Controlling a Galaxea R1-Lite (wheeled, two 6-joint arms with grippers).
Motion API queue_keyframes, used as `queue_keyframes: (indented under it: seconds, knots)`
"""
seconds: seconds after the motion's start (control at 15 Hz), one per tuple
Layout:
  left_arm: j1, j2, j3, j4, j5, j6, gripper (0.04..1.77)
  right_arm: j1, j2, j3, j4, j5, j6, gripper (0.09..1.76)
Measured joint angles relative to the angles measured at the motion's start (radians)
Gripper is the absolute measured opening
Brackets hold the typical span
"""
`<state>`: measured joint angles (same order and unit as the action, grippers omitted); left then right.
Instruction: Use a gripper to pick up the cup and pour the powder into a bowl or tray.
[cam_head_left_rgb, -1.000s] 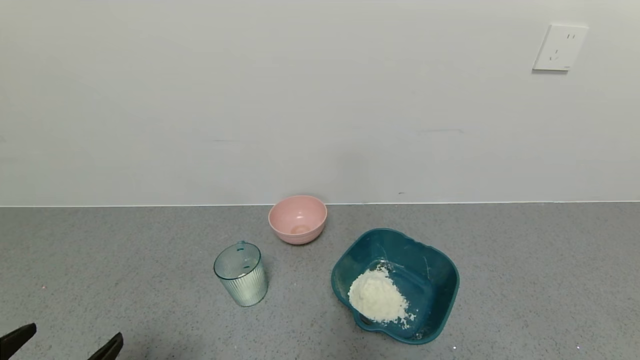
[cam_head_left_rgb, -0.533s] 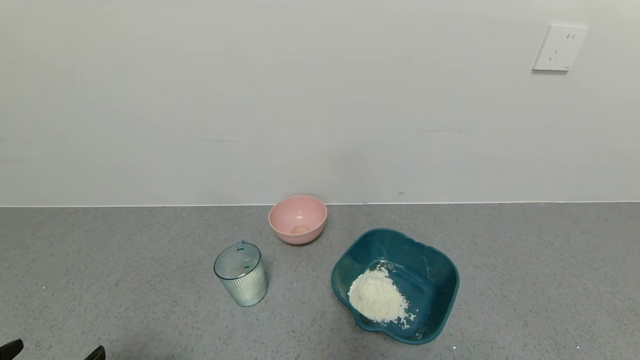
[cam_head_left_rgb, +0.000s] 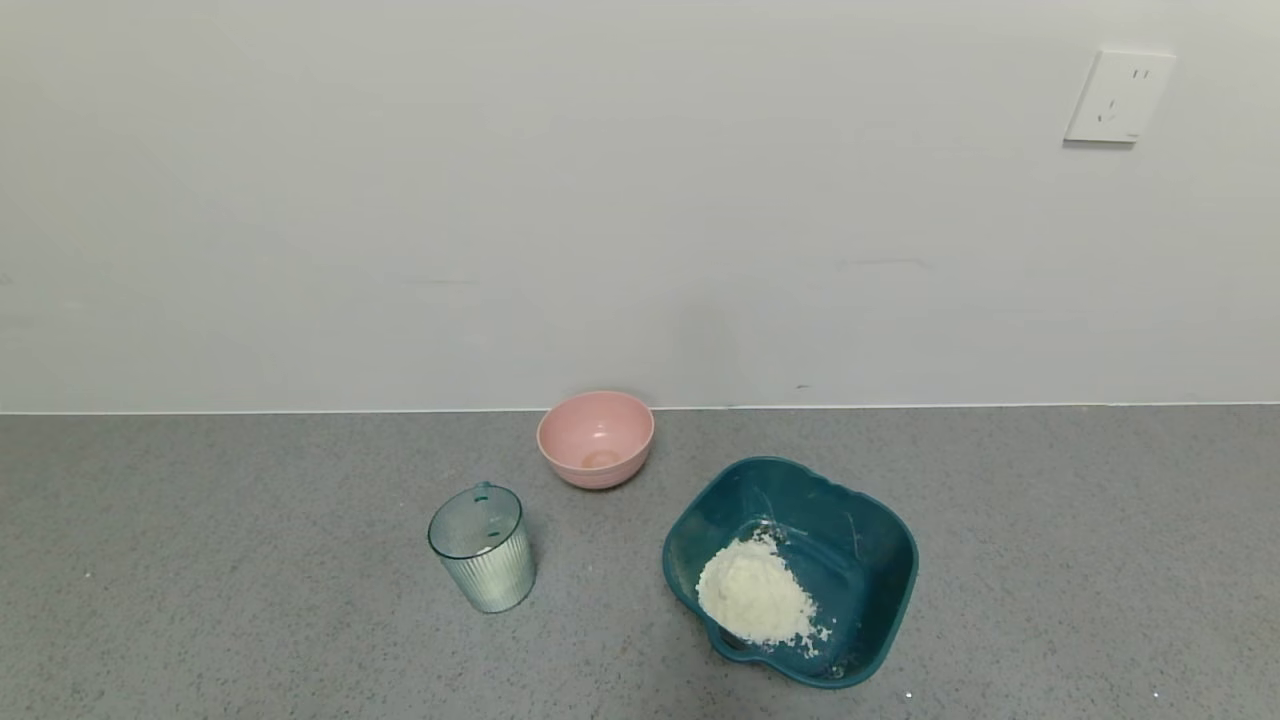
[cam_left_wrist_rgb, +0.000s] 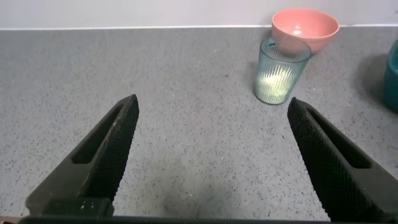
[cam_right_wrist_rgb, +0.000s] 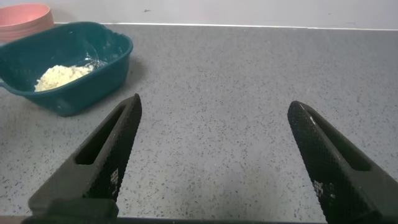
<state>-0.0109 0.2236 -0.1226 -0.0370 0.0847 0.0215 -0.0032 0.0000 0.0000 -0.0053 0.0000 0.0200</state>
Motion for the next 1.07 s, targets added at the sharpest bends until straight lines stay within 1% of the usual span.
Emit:
queue_keyframes:
  seconds: [0.13, 0.27, 0.53, 0.6, 0.67, 0.8, 0.93, 1.07]
  knots:
    - [0.008, -0.09, 0.011, 0.022, -0.038, 0.001, 1.72, 0.0, 0.0, 0.0, 0.0, 0.0, 0.0, 1.71]
    - [0.01, -0.161, 0.034, 0.01, -0.058, 0.001, 1.72, 0.0, 0.0, 0.0, 0.0, 0.0, 0.0, 1.71]
    - [0.012, -0.215, 0.089, -0.142, -0.064, 0.008, 1.72, 0.0, 0.0, 0.0, 0.0, 0.0, 0.0, 1.71]
    - [0.012, -0.219, 0.103, -0.153, -0.065, 0.027, 1.72, 0.0, 0.0, 0.0, 0.0, 0.0, 0.0, 1.71]
    - [0.012, -0.221, 0.113, -0.141, -0.072, 0.045, 1.72, 0.0, 0.0, 0.0, 0.0, 0.0, 0.0, 1.71]
    - [0.012, -0.223, 0.119, -0.118, -0.109, 0.056, 1.72, 0.0, 0.0, 0.0, 0.0, 0.0, 0.0, 1.71]
    - [0.012, -0.224, 0.121, -0.014, -0.129, 0.071, 1.72, 0.0, 0.0, 0.0, 0.0, 0.0, 0.0, 1.71]
    - [0.012, -0.224, 0.121, 0.047, -0.126, 0.076, 1.72, 0.0, 0.0, 0.0, 0.0, 0.0, 0.0, 1.71]
